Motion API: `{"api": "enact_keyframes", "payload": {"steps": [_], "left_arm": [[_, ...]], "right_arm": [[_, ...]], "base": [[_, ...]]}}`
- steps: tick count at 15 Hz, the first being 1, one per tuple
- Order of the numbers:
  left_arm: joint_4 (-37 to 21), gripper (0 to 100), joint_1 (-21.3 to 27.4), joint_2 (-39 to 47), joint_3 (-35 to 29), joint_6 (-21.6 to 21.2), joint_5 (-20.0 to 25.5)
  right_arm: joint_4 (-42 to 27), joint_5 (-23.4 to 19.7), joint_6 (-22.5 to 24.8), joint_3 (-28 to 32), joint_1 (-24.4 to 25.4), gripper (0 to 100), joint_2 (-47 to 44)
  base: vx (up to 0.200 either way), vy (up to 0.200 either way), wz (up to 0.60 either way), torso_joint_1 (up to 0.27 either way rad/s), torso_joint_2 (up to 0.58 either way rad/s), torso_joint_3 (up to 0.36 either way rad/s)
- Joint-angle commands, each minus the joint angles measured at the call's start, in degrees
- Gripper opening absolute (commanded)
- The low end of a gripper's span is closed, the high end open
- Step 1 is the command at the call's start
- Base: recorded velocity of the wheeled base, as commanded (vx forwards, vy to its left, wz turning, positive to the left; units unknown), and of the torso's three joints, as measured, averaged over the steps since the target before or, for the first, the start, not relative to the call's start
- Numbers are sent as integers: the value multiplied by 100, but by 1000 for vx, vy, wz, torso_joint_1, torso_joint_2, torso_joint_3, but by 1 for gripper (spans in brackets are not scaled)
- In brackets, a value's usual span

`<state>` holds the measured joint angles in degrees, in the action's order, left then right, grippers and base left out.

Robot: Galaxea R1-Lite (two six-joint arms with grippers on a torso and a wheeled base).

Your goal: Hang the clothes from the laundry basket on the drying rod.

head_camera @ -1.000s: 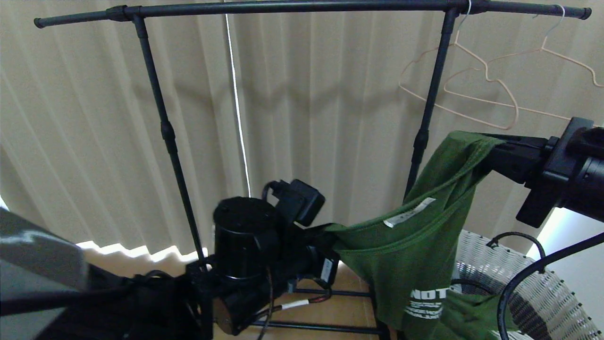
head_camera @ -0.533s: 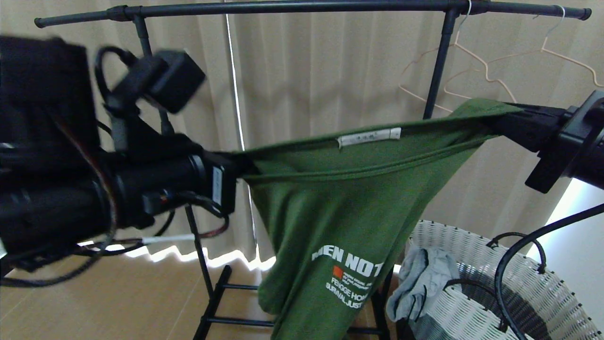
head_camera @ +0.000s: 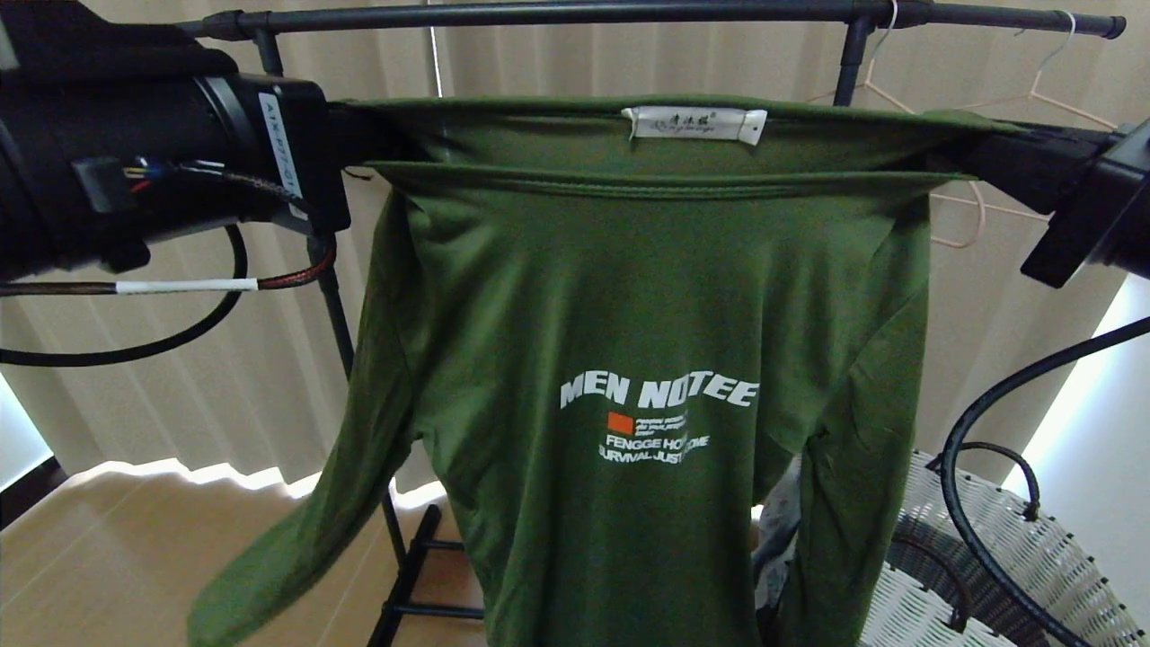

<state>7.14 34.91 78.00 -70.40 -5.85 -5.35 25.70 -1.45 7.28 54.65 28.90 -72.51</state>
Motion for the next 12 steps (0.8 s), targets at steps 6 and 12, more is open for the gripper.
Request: {"api": "enact_keyframes", "payload": {"steps": [6, 12], "left_arm": [[-2, 0, -239, 128, -70, 5, -10], [50, 0, -257, 858, -466, 49, -19]], "right_arm": [[-12, 4, 2, 72, 1, 0, -97], [-320, 48, 37, -209, 1, 0, 378]], "base": [[0, 0, 0, 0, 0, 0], [0, 0, 0, 0, 0, 0]]}}
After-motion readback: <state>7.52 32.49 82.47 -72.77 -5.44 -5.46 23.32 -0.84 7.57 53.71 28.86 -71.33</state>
